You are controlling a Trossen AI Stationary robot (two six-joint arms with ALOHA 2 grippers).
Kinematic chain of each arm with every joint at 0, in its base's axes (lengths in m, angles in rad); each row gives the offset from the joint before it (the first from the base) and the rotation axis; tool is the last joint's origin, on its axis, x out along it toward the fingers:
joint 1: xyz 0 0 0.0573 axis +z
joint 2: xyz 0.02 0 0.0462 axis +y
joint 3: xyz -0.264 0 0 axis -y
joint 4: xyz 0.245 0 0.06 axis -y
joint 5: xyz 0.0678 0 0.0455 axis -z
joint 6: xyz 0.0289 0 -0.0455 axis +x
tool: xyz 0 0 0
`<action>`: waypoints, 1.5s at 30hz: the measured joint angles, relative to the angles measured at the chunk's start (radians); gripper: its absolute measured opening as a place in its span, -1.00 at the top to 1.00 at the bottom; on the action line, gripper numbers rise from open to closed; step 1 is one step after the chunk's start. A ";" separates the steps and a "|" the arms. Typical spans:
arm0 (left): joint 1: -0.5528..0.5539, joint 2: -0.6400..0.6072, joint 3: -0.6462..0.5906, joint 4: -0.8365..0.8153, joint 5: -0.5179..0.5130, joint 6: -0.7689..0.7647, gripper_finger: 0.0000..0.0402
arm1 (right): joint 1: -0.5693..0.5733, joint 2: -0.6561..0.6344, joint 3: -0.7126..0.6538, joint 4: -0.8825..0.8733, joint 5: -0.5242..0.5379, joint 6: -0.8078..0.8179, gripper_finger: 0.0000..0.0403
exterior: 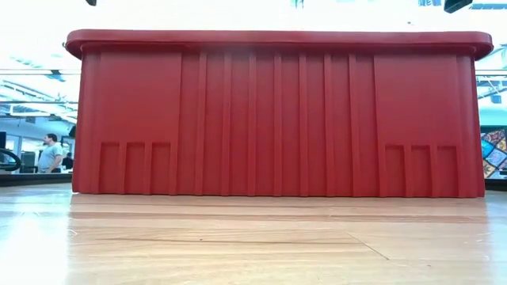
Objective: Pick and place slides into bin
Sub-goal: Return to Home Position
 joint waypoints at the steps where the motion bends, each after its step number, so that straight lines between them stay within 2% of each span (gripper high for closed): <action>1: 0.001 -0.030 -0.016 0.000 -0.002 -0.002 0.99 | 0.000 -0.004 -0.006 0.007 0.000 -0.001 1.00; 18: 0.001 -0.437 -0.248 -0.013 0.014 -0.014 0.97 | 0.000 -0.008 -0.091 0.081 -0.015 0.000 1.00; 23: 0.001 -0.442 -0.289 -0.020 0.026 0.012 0.99 | 0.000 -0.008 -0.166 0.181 -0.030 0.001 1.00; 29: 0.000 -0.442 -0.347 0.028 0.075 -0.030 0.97 | 0.000 -0.008 -0.279 0.286 -0.035 0.031 1.00; 38: 0.000 -0.442 -0.394 0.043 0.109 -0.044 0.98 | 0.000 -0.005 -0.510 0.601 -0.135 0.030 1.00; 41: 0.000 -0.442 -0.395 0.057 0.109 -0.043 0.99 | 0.000 -0.003 -0.509 0.552 -0.136 0.050 1.00; 43: 0.000 -0.442 -0.397 0.056 0.114 -0.042 0.97 | 0.000 -0.007 -0.509 0.554 -0.189 0.050 1.00; 45: 0.000 -0.442 -0.397 0.066 0.130 -0.031 0.97 | 0.000 -0.007 -0.510 0.557 -0.301 0.053 1.00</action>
